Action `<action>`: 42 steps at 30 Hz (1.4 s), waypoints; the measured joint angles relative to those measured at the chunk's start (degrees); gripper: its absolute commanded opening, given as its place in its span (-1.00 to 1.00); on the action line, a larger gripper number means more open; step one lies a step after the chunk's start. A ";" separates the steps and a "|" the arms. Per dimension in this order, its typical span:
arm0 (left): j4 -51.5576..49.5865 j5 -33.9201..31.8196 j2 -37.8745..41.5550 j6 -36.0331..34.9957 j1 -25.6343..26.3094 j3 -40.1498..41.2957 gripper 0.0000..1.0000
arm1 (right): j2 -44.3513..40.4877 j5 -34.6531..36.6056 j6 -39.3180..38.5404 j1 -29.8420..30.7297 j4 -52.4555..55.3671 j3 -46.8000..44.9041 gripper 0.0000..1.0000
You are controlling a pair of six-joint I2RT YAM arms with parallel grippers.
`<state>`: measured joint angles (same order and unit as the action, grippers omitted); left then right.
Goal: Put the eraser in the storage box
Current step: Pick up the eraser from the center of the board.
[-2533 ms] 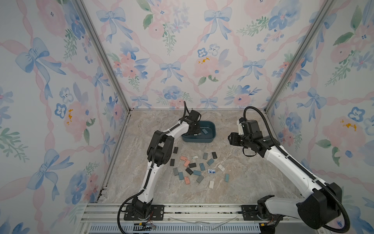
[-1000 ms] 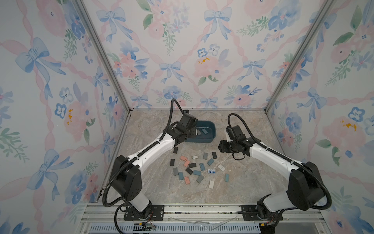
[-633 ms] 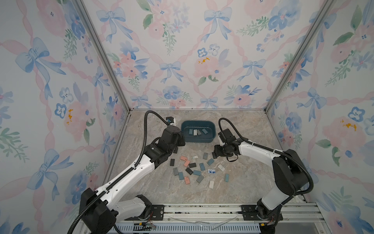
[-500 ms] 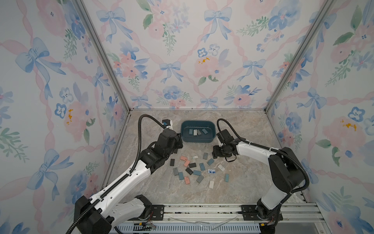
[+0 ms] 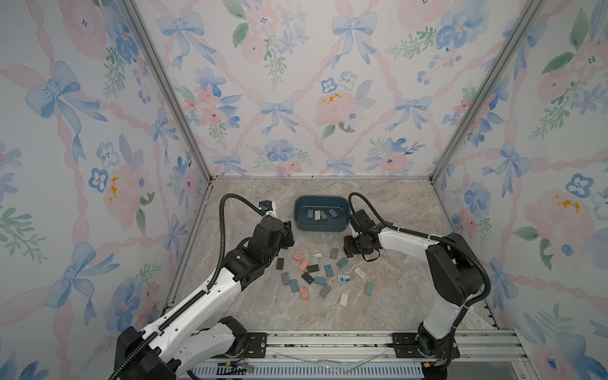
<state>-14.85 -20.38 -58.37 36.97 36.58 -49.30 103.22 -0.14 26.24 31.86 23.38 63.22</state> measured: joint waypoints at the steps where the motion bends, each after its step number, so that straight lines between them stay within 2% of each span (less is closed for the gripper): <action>1: -0.02 0.00 0.00 0.15 0.00 0.02 -0.18 | 0.00 0.17 0.00 0.11 0.00 0.04 0.16; 16: 0.00 -0.22 -0.02 0.63 0.00 0.02 -0.18 | 1.81 3.67 0.00 2.12 2.71 1.81 0.09; 22: 0.00 -0.22 -0.02 0.76 0.00 0.07 -0.18 | 1.81 3.87 0.20 2.12 2.80 1.81 -0.07; 25: 0.00 -0.26 -0.02 0.76 0.00 0.13 -0.18 | 1.81 3.85 0.46 2.14 2.78 1.81 -0.21; 38: 0.00 -0.44 -0.02 0.74 0.00 0.15 -0.18 | 1.81 4.28 0.79 2.45 2.95 1.81 -0.34; 42: 0.00 -0.46 -0.02 0.74 0.00 0.15 -0.18 | 1.84 4.98 0.72 2.67 3.26 1.81 -0.50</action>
<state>-14.85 -20.84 -58.39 37.71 36.58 -49.15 105.06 4.84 26.96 34.52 26.63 65.04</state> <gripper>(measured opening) 0.411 0.281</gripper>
